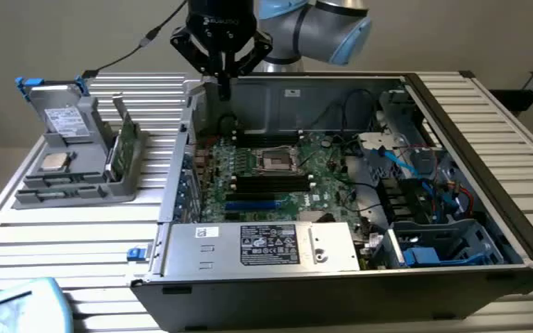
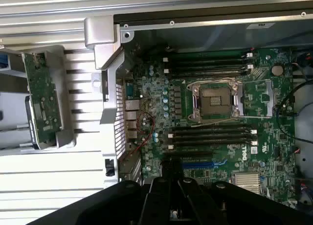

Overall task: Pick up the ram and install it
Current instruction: 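Reach for the ram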

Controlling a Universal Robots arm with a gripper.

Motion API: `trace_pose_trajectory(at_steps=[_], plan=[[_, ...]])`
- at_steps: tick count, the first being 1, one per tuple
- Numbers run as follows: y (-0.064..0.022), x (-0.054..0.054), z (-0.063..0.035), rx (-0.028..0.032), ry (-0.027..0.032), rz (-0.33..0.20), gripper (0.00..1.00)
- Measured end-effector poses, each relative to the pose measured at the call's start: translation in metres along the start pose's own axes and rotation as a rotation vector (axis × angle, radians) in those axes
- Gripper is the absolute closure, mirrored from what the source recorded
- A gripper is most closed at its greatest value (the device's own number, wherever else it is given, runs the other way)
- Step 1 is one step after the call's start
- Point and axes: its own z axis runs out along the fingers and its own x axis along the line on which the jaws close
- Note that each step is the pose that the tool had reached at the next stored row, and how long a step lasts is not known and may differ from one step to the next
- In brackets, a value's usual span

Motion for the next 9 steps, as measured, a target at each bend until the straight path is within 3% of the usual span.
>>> trace_pose_trajectory(at_steps=[9], plan=[[0.0, 0.0, 0.0, 0.0001, 0.0023, 0.0, 0.89]])
